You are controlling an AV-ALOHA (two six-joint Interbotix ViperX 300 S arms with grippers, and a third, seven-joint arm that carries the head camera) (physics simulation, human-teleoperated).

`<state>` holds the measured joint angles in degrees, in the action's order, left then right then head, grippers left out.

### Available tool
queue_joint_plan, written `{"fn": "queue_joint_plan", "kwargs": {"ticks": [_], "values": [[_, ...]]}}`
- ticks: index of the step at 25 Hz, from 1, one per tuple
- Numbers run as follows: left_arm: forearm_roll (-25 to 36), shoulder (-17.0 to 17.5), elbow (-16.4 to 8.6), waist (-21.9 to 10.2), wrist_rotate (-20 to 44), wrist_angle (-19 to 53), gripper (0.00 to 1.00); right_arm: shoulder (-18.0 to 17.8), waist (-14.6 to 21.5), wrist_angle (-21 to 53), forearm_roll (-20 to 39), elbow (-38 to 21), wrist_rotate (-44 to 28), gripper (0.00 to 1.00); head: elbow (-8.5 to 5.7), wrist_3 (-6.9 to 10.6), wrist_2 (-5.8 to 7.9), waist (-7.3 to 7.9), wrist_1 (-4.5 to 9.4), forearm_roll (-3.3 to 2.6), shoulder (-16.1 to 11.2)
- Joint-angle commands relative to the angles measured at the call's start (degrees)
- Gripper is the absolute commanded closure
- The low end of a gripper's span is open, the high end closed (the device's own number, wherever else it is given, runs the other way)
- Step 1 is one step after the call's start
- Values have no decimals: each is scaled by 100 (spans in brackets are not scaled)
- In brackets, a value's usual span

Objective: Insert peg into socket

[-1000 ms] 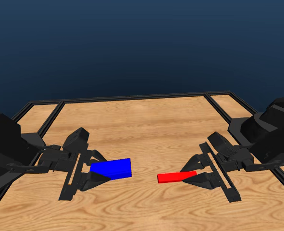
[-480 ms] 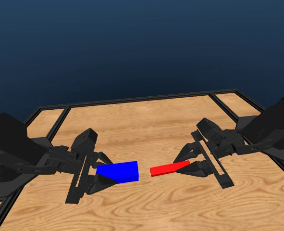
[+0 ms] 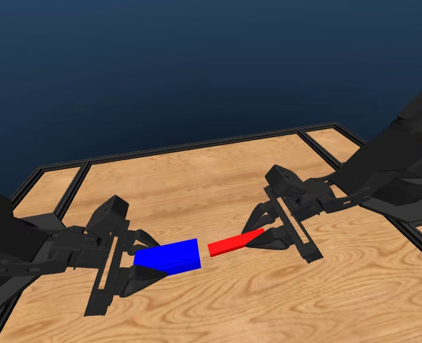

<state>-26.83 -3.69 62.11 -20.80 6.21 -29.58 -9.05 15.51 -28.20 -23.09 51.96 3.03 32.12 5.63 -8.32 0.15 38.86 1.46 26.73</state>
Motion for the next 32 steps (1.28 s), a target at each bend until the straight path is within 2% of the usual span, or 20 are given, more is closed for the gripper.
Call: {"fn": "queue_joint_plan", "kwargs": {"ticks": [1,2,3,4,5,6,9,10,11,12,19,20,21,23,24,26,27,28,30,32], "values": [[-130,197,-40,-91,-205,-634,100,216,49,-101,-30,25,4,100,-53,78,-116,-111,-51,-2,-14],[-88,242,-8,-12,-201,-598,100,336,70,-75,-66,290,-32,100,-49,90,-137,-138,-53,-4,-12],[-109,270,-15,-25,-222,-700,100,272,32,-73,-73,111,-18,100,-44,101,-161,-164,-54,-6,-9],[-203,215,-34,-115,-282,-779,100,309,52,-89,-96,104,-7,100,-38,113,-184,-186,-55,-7,-5],[-252,165,14,-45,-286,-846,100,311,63,-101,-122,142,-2,100,-34,122,-200,-197,-57,-7,-2],[-212,228,-48,-102,-279,-925,100,313,81,-127,-127,139,-6,100,-28,140,-225,-220,-58,-8,2],[-283,89,61,-186,-320,-1052,100,351,68,-163,-173,78,11,100,-17,206,-294,-281,-47,-10,5],[-327,114,3,-147,-326,-1082,100,333,62,-139,-176,119,40,100,-13,238,-316,-302,-34,-12,3],[-371,21,35,-280,-362,-1200,100,387,45,-178,-204,86,92,100,-12,263,-329,-320,-23,-15,0],[-364,115,-75,-248,-311,-1211,100,406,45,-122,-186,99,137,100,-13,277,-337,-333,-18,-17,-5],[-354,-29,-18,-246,-300,-1209,100,646,-49,54,-123,-38,388,100,-26,268,-357,-327,13,-10,-49],[-341,37,-106,-229,-270,-1236,100,604,-85,109,-88,-86,402,100,-28,257,-359,-318,12,-7,-58],[-338,-52,-46,-251,-224,-1309,100,635,-74,163,-62,-205,416,100,-30,239,-357,-307,14,-4,-65],[-295,11,-62,-227,-264,-1127,100,529,-105,266,-15,-250,454,100,-35,204,-360,-287,26,3,-76],[-291,-101,8,-229,-243,-1191,100,554,-114,254,2,-354,483,100,-36,187,-367,-273,26,9,-82],[-298,-85,-40,-233,-222,-1222,100,460,-137,329,70,-439,488,100,-40,168,-363,-254,27,13,-86],[-266,-101,14,-208,-231,-1296,100,406,-145,359,104,-549,499,100,-41,162,-358,-242,23,15,-86],[-252,-75,-63,-298,-212,-1218,100,318,-154,427,165,-593,453,100,-39,157,-350,-231,14,17,-86],[-276,-92,-44,-255,-199,-1225,100,225,-219,629,277,-818,423,100,-35,150,-335,-207,8,19,-83],[-280,-61,-104,-269,-176,-1255,100,104,-250,519,395,-985,334,100,-34,131,-323,-181,3,24,-79]]}}
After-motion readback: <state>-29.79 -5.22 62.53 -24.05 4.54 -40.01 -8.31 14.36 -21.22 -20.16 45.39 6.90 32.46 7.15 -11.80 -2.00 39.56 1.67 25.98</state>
